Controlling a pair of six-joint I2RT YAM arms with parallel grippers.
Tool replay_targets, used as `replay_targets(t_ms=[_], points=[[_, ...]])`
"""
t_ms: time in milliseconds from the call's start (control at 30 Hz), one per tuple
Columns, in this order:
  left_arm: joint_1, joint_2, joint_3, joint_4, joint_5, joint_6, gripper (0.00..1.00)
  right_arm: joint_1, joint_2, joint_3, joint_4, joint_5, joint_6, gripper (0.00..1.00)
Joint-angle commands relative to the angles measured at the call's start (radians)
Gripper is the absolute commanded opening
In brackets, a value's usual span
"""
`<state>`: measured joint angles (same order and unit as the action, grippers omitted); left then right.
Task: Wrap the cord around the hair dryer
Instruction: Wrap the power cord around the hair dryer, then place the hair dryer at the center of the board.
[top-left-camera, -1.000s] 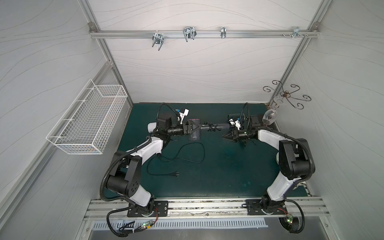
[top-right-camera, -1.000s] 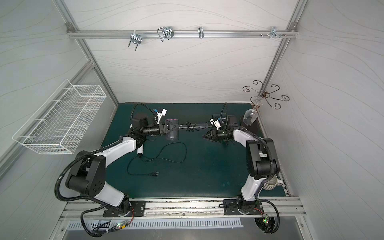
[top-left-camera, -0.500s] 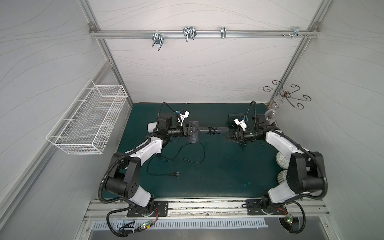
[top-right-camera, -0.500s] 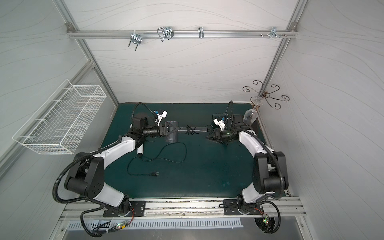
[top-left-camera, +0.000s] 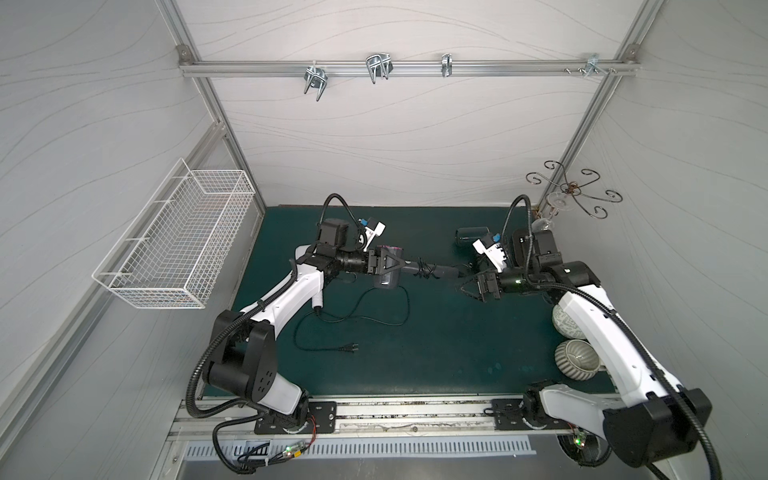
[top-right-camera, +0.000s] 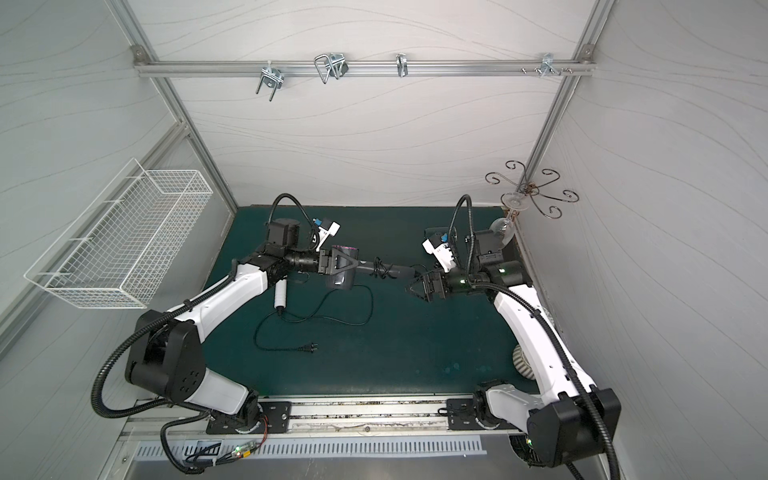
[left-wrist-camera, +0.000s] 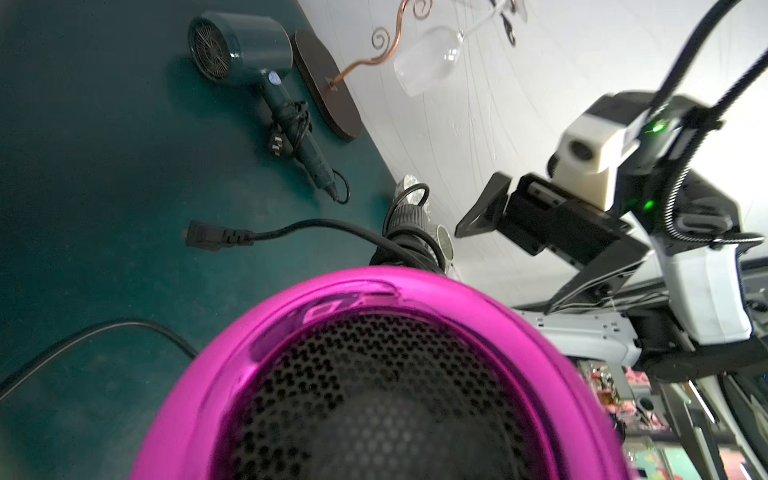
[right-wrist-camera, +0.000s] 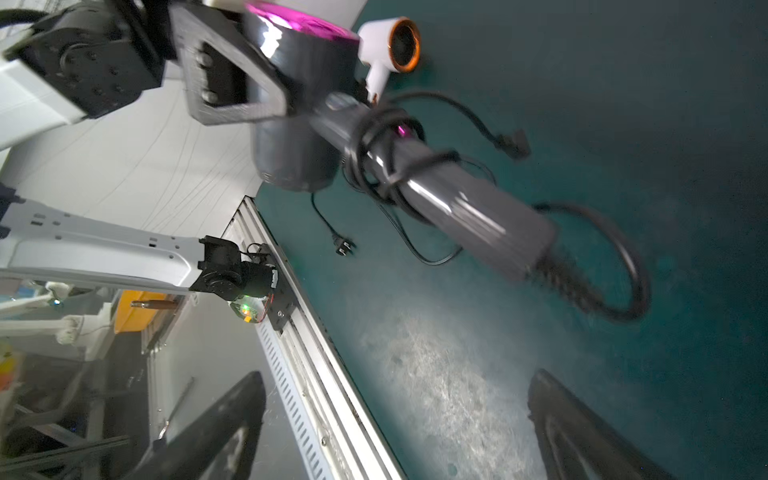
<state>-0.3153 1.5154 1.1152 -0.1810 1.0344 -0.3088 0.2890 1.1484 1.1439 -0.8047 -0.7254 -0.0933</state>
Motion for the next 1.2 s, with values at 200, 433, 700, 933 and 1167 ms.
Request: replay_targets(t_ms=[200,433,700,933,1167], points=[[-0.085,-0.032,0.156,-0.291,0.051,0.258,0.0,0.105,0.175,0.131,0.116,-0.009,-0.175,0.99],[-0.099,-0.065,0.177,-0.317,0.047,0.262,0.0,0.115,0.285,0.158,0.132,-0.155,-0.161,0.99],[-0.099,-0.067,0.21,-0.355,0.058,0.289,0.0,0.111,0.331,0.122,0.141,-0.321,-0.123,0.99],[-0.099,-0.07,0.215,-0.353,0.067,0.287,0.0,0.118,0.372,0.12,0.144,-0.389,-0.132,0.99],[-0.099,-0.072,0.225,-0.35,0.068,0.283,0.0,0.156,0.419,0.119,0.1,-0.429,-0.169,0.99]])
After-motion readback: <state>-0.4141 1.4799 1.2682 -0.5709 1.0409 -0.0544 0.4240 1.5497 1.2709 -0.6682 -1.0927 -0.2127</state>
